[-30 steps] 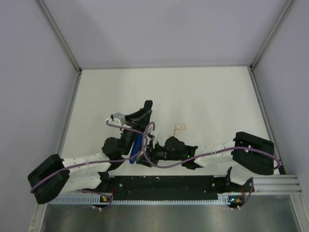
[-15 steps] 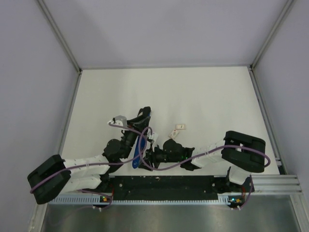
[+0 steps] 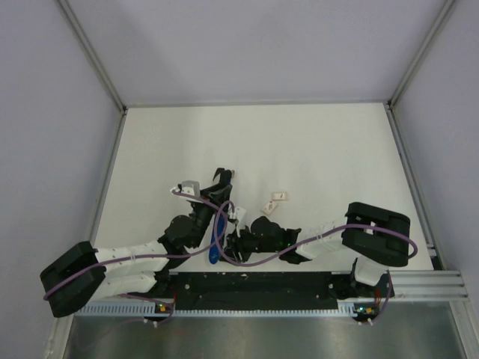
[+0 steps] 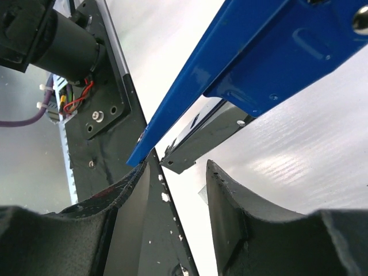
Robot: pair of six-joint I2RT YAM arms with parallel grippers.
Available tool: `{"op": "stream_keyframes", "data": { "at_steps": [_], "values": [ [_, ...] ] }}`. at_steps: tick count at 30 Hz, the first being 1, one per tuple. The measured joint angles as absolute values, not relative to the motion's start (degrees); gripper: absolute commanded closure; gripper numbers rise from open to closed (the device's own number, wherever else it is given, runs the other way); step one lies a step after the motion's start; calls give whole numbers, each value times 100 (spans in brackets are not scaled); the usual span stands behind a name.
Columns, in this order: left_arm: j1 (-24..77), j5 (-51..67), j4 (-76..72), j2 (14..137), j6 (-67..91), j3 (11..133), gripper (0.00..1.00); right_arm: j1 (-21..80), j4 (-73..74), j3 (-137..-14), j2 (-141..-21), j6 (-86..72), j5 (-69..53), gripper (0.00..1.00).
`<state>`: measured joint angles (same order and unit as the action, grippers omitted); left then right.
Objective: Unload the staples from the stapler
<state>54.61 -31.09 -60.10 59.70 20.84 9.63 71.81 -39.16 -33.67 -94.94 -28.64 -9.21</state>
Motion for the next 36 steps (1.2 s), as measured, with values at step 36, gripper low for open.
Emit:
{"op": "stream_keyframes", "data": {
  "at_steps": [36],
  "values": [
    [5848,-1704,-2255,3092,1050,2740,100,7150,-2373,-3575,-5968,-1518,-231,56]
  ]
}}
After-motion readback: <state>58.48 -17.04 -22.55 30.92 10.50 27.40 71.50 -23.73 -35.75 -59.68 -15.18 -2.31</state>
